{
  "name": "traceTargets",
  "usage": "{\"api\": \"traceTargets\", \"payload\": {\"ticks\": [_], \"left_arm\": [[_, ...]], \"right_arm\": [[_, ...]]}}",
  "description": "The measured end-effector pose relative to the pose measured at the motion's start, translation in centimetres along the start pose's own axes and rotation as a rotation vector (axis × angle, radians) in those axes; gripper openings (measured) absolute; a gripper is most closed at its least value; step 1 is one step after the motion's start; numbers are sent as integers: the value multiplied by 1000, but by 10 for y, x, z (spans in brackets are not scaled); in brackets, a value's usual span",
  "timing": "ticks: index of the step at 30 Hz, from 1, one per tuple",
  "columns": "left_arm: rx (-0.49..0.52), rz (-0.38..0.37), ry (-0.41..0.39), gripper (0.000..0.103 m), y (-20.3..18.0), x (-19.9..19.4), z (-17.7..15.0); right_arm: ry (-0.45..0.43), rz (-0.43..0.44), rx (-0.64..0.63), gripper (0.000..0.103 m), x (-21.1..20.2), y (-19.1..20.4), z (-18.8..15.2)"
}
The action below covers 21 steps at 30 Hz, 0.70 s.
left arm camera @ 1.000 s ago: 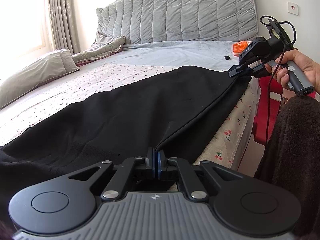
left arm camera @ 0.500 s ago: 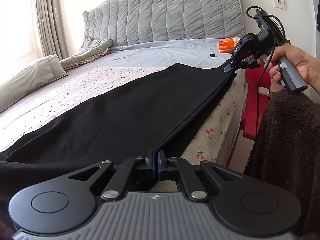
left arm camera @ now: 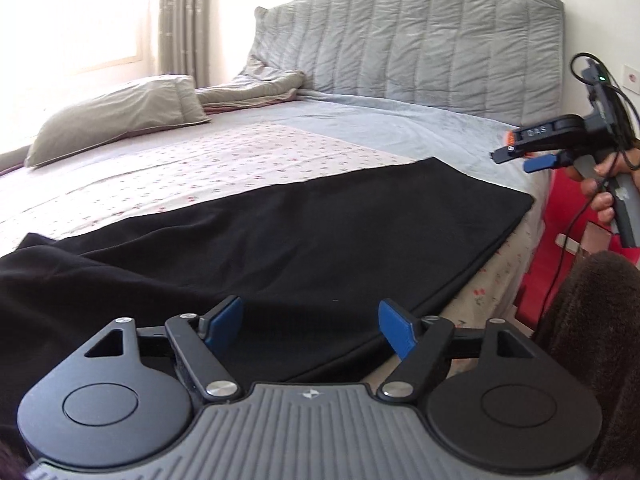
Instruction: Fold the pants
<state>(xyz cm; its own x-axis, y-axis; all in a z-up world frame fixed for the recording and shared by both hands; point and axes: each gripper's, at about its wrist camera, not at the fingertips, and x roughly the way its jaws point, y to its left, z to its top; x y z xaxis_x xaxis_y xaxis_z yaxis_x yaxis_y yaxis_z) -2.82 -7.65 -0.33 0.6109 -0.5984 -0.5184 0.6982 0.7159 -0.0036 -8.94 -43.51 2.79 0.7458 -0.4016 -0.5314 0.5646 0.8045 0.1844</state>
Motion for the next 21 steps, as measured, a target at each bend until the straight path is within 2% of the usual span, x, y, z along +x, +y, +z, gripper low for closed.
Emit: {"api": "traceTargets", "payload": {"ticks": [3,8,15,21], "left_arm": [[-55,100,-7,90,25,-12,2],[-115,253,-29,101,69,-35,3],[-212,457,-3,103,142,-62,6],[-330,628,-40,103,212,-82,-7]], "right_arm": [[12,98,-18,77,1,24,2],[73,251,-48,81,11,80,-4],[156,392,-141,83,26,174,-18],[232,537,-247,84,31,277,-38]]}}
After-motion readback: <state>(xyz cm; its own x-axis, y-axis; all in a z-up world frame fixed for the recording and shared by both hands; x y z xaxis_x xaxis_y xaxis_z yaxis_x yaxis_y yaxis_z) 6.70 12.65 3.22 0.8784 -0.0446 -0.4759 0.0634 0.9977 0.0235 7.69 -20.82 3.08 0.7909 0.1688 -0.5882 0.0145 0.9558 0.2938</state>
